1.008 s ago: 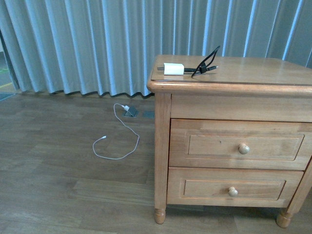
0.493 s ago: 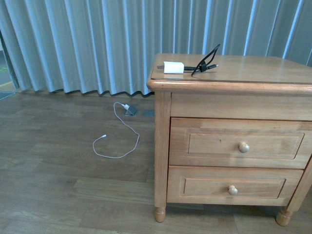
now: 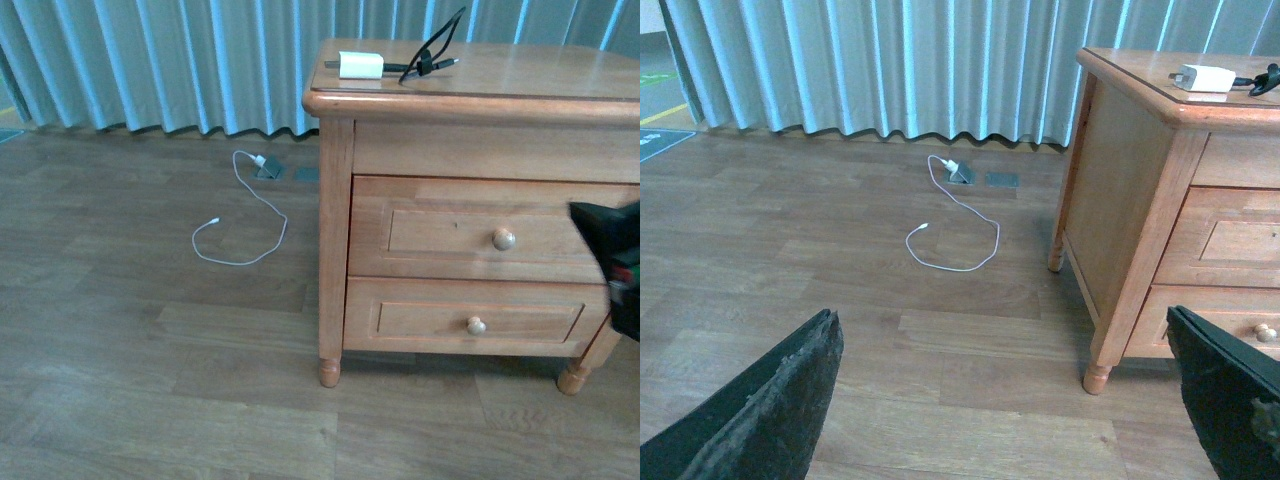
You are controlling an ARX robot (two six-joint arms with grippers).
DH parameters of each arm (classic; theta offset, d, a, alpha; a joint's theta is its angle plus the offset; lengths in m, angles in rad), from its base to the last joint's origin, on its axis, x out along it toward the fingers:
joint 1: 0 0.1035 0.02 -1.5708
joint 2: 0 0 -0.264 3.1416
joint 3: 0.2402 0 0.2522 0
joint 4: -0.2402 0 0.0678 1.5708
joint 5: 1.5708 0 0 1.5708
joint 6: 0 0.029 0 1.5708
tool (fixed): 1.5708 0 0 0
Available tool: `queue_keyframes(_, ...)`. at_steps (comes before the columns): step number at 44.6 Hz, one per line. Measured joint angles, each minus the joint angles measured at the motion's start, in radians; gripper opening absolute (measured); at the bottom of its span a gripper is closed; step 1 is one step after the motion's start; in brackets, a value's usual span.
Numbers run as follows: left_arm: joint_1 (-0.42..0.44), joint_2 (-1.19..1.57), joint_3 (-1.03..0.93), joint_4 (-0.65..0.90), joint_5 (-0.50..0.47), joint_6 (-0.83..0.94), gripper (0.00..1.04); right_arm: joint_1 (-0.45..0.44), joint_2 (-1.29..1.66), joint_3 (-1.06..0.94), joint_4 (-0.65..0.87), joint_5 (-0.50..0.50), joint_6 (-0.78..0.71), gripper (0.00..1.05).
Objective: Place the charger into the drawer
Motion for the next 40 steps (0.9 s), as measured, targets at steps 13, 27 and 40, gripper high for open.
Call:
queue_keyframes(13, 0.000, 0.000, 0.000, 0.000, 0.000, 0.000, 0.99, 0.021, 0.523, 0.221, 0.315, 0.045, -0.082, 0.96)
queue_keyframes(27, 0.000, 0.000, 0.000, 0.000, 0.000, 0.000, 0.99, -0.012, 0.834, 0.440, 0.386, 0.060, -0.100, 0.96)
queue_keyframes(40, 0.000, 0.000, 0.000, 0.000, 0.000, 0.000, 0.99, -0.056, 0.985, 0.623, 0.357, 0.066, -0.092, 0.96)
